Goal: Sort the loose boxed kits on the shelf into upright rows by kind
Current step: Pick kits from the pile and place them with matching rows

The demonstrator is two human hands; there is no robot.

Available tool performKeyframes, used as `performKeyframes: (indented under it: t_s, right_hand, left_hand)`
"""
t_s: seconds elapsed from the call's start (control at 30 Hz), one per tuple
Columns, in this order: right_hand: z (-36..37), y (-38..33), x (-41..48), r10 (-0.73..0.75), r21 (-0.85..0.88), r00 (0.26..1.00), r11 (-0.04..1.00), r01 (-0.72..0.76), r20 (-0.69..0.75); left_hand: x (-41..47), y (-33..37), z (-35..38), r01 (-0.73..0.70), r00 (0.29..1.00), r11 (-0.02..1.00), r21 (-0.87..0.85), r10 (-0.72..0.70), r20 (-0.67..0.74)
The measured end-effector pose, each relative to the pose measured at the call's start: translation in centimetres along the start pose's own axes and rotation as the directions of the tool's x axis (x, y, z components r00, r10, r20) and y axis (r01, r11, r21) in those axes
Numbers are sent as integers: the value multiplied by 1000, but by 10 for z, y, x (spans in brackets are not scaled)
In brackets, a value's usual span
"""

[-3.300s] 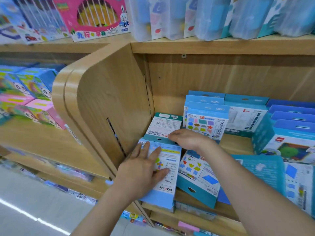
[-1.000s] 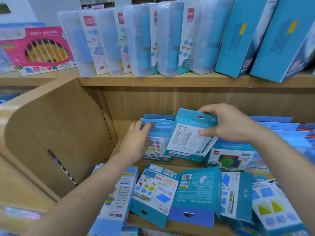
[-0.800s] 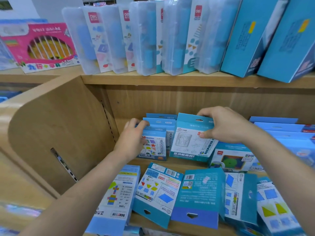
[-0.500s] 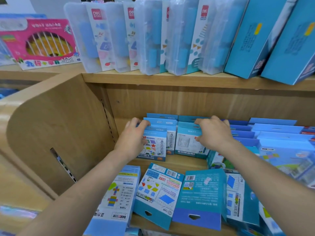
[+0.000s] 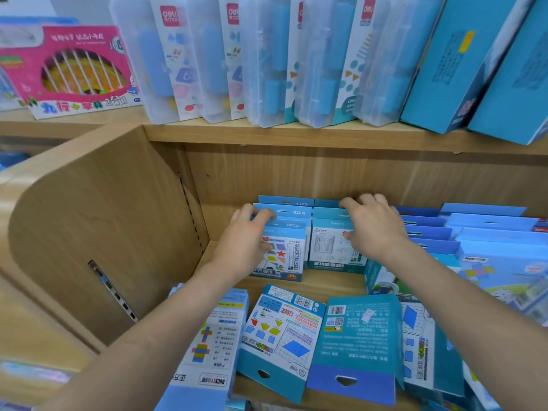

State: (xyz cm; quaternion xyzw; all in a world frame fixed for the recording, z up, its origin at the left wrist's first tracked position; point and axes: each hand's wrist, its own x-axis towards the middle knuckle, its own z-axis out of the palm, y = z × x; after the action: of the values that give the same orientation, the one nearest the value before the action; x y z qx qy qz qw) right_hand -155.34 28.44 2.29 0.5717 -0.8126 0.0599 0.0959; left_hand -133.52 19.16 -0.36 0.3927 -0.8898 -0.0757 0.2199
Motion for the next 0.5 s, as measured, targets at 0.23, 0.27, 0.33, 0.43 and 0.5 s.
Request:
performKeyframes:
  t_s: [0.23, 0.27, 0.33, 0.43, 0.5]
  right_hand:
    - [4, 1, -6, -75, -13, 997, 997, 75, -14]
    - [4, 2, -6, -69, -16, 998, 997, 69, -8]
    - [5, 6, -6, -62, -17, 998, 998, 62, -3]
    - [1, 17, -7, -55, 11, 998, 998, 55, -5]
    - [-1, 26, -7, -54, 42, 999, 998, 53, 9]
  left_hand:
    - [-2, 11, 6, 268, 960, 849, -456, -274, 54]
    - [-1, 11, 6, 363, 929, 745, -559, -335, 157]
    - [4, 8, 9, 488, 868, 540, -686, -386, 313]
    - [9, 4, 14, 525, 845, 453, -721, -383, 375]
    - [9, 3, 17, 518, 848, 443, -731, -380, 370]
